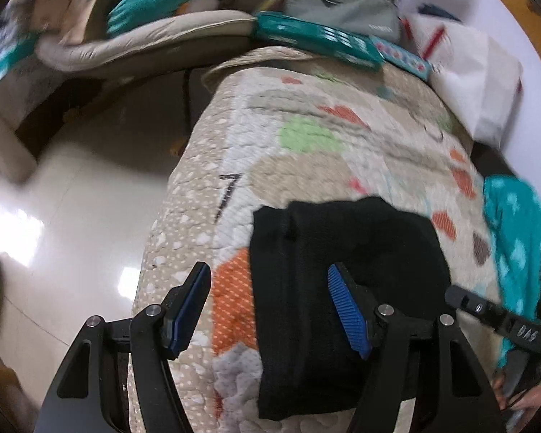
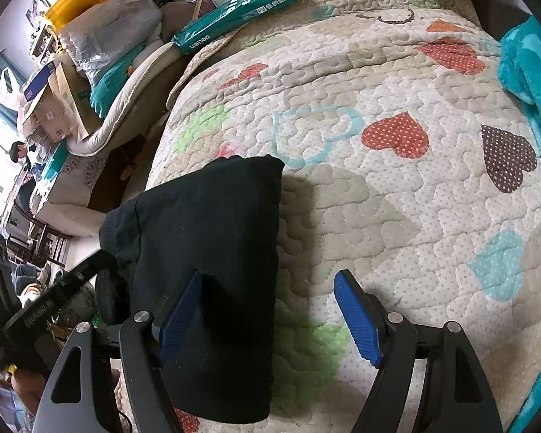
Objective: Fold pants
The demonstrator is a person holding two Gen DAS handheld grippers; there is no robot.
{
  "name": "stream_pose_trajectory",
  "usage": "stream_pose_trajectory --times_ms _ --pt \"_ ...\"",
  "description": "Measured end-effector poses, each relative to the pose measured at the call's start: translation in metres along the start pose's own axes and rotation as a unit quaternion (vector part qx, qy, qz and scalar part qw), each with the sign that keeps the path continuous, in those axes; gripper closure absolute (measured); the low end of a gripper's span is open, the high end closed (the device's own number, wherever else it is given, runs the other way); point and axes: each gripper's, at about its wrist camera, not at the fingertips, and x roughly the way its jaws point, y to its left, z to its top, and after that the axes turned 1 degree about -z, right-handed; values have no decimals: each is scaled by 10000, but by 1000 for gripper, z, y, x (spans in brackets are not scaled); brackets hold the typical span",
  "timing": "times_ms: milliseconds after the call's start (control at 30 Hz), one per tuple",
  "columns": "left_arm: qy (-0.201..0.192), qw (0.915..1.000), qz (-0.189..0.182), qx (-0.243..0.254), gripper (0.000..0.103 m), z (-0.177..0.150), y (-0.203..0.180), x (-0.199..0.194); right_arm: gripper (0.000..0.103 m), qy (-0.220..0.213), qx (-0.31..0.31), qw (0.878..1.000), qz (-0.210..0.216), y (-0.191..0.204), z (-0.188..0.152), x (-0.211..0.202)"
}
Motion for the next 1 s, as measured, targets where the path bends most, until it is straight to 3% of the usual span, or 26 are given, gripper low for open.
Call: stream_pose_trajectory --times_ms 167,433,600,733,767,833,933,1000 --pt "234 9955 -635 -666 36 2 24 6 22 65 197 9994 267 -2 10 8" --pt "891 9871 -1258 -432 36 -12 -1 39 19 247 356 9974 570 -7 16 31" --pt "1006 9821 -1502 -537 18 -16 -2 56 18 334 494 9941 906 -9 21 47" --pt "869 9808 -1623 -640 16 -16 -3 56 16 339 468 9910 1205 -5 26 58" --pt "856 9821 -1577 -580 18 -16 -5 56 16 318 445 9903 1277 -3 26 61" --pt "861 9850 -1465 -307 47 -16 -14 54 16 318 357 9893 1375 1 27 65" --pt "760 9870 -1417 -65 62 -15 -22 49 24 366 154 9897 1372 7 28 66" --pt "705 9886 -1328 32 64 -15 -26 47 38 333 144 9894 1404 7 29 64"
